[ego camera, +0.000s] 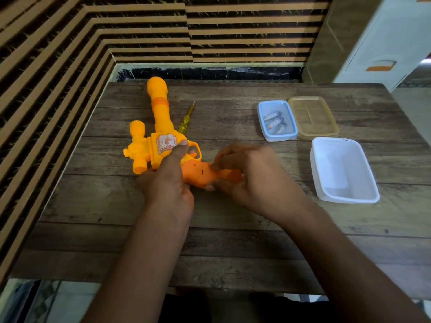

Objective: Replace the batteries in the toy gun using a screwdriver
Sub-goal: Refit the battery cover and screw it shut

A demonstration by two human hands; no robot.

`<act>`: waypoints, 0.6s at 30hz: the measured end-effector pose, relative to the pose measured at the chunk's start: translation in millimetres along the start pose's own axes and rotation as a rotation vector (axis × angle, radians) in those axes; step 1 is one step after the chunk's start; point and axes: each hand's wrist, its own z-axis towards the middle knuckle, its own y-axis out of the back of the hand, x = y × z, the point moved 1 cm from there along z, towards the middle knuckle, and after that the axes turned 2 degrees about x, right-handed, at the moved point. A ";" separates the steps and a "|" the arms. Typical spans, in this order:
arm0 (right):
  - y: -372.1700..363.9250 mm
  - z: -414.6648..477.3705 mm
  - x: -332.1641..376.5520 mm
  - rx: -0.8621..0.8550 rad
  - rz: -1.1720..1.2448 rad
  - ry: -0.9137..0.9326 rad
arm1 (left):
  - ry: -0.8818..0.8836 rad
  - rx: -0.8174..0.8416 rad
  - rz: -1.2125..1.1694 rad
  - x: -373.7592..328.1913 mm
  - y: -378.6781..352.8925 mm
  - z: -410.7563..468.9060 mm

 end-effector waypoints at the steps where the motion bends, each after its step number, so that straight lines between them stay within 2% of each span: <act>1: -0.3 0.2 -0.1 0.001 -0.004 -0.003 | 0.005 0.010 0.006 0.8 0.2 1.1; 9: -5.3 1.8 -0.5 -0.052 0.002 -0.023 | -0.004 0.016 0.006 -0.9 -0.3 -2.0; 15: 14.5 -4.0 -10.1 -0.125 0.264 -0.235 | -0.022 -0.018 -0.009 -4.8 1.5 -6.3; 18: 25.7 -10.8 -25.2 -0.099 0.234 -0.301 | -0.015 -0.008 0.021 -4.8 -0.2 -5.5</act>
